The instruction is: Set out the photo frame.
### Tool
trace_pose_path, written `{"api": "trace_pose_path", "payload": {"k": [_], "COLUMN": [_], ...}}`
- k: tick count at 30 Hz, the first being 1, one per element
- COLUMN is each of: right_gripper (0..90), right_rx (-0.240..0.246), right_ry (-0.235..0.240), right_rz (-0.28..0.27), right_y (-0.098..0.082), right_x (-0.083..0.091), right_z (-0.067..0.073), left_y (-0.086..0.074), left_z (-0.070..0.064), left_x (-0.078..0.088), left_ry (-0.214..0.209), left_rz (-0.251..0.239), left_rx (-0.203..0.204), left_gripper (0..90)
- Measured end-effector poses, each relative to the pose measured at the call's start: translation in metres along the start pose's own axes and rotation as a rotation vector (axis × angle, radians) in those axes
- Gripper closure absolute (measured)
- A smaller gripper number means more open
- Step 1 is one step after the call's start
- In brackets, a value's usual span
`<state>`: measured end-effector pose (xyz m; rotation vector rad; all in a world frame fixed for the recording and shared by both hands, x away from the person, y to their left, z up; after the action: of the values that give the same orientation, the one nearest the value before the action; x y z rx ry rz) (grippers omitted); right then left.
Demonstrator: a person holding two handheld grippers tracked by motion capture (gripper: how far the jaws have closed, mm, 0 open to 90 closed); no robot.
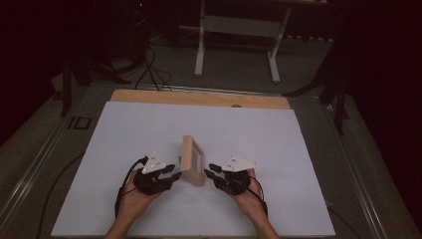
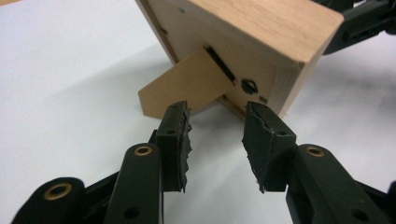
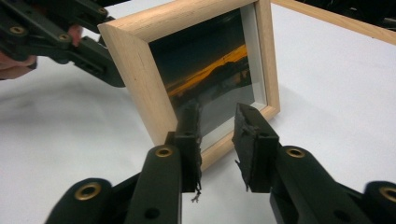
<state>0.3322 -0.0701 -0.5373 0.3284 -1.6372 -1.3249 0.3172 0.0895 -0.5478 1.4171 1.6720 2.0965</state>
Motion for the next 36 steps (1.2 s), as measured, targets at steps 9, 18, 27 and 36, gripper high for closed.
{"api": "trace_pose_path", "payload": {"k": [9,18,27,36], "right_gripper": [65.2,63.1,60.4,59.4], "right_rx": [-0.014,-0.014,-0.014,-0.026], "right_ry": [0.003,0.004,0.005,0.001], "right_rz": [-0.005,-0.009,0.001,-0.011], "right_y": [0.0,0.001,0.0,0.002], "right_x": [0.002,0.002,0.002,0.005], "right_z": [-0.003,-0.004,-0.005,-0.009], "left_y": [-0.003,0.008,0.019,0.033], "left_z": [0.005,-0.01,-0.016,-0.023], "left_x": [0.015,0.017,0.016,0.005], "left_ry": [-0.003,-0.043,-0.034,-0.014], "left_rz": [-0.015,-0.05,-0.076,-0.066], "left_rx": [0.025,0.018,0.042,0.04], "left_gripper": [52.1,42.8,32.8,30.0]}}
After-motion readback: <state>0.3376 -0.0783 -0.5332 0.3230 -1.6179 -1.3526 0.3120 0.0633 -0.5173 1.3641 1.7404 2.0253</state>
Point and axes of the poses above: each handheld gripper's, and its own axes: x roughly backward along the jaws, y roughly out of its top, z roughly to its left, the point moved 9 cm from there along -x, roughly forward along the jaws, and after that the axes turned 2 degrees about -x, right-handed, at the moved point
